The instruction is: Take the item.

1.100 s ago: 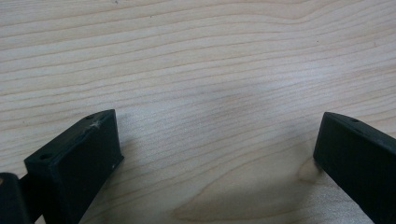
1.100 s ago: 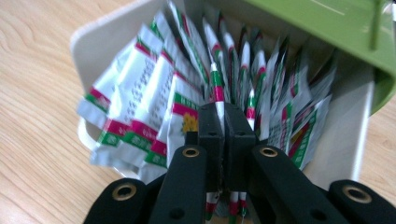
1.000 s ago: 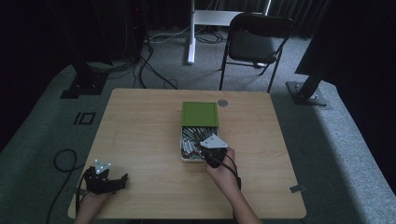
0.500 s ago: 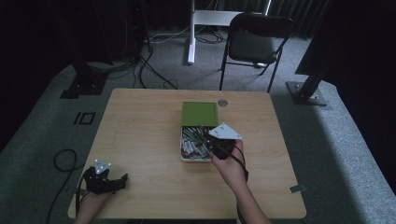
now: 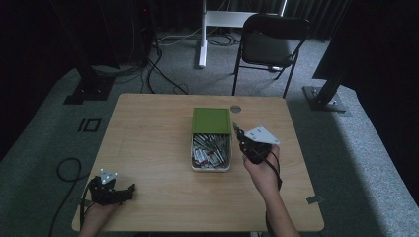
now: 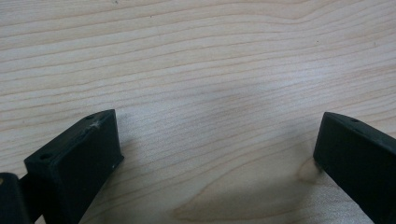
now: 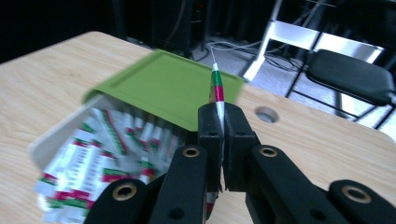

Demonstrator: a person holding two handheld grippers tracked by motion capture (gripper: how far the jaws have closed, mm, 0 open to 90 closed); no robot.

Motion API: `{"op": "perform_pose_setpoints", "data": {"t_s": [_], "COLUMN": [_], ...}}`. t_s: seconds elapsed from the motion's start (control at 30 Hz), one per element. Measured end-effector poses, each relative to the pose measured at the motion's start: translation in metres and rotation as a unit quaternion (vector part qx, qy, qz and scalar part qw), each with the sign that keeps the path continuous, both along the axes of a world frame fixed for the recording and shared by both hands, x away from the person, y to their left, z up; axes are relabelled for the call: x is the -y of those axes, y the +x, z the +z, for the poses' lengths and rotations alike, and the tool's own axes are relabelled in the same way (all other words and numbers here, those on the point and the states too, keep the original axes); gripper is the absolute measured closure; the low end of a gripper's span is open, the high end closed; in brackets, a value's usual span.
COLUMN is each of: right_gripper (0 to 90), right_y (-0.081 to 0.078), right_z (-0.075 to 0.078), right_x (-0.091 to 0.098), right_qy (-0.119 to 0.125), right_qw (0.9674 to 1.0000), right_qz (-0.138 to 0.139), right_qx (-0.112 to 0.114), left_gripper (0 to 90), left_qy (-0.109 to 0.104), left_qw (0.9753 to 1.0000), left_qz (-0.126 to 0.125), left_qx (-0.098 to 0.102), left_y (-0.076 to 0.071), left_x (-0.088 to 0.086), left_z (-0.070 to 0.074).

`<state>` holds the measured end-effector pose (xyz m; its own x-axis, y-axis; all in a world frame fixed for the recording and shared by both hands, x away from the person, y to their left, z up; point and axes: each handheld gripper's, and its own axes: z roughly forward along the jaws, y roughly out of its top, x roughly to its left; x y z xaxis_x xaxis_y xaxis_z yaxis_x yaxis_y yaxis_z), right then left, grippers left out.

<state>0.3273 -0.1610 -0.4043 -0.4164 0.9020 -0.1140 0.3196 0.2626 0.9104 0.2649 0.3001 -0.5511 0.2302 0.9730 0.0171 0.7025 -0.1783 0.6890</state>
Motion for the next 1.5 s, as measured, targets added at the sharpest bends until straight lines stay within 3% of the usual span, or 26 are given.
{"op": "perform_pose_setpoints", "data": {"t_s": [0.33,0.63,0.97,1.23,1.5], "right_gripper": [88.1,88.1,88.1,88.2,88.1], "right_y": [0.009,0.022,0.037,0.048,0.057], "right_z": [-0.009,-0.024,-0.047,-0.066,-0.093], "right_x": [0.046,0.079,0.093,0.1,0.1], "right_qy": [-0.008,-0.027,-0.032,-0.068,-0.058], "right_qw": [0.9982,0.9934,0.9896,0.9839,0.9819], "right_qz": [-0.059,-0.109,-0.133,-0.155,-0.156], "right_qx": [-0.008,-0.023,-0.045,-0.058,-0.09], "left_gripper": [1.4,1.4,1.4,1.4,1.4], "left_qy": [0.001,-0.001,-0.001,-0.001,-0.001], "left_qw": [1.0,1.0,1.0,1.0,1.0], "left_qz": [-0.001,0.001,0.0,0.0,0.0], "left_qx": [-0.001,0.0,0.0,-0.001,0.0], "left_y": [0.0,0.0,0.0,0.0,0.0], "left_x": [0.0,0.0,0.0,0.0,0.0], "left_z": [0.0,0.0,0.0,0.0,0.0]}}
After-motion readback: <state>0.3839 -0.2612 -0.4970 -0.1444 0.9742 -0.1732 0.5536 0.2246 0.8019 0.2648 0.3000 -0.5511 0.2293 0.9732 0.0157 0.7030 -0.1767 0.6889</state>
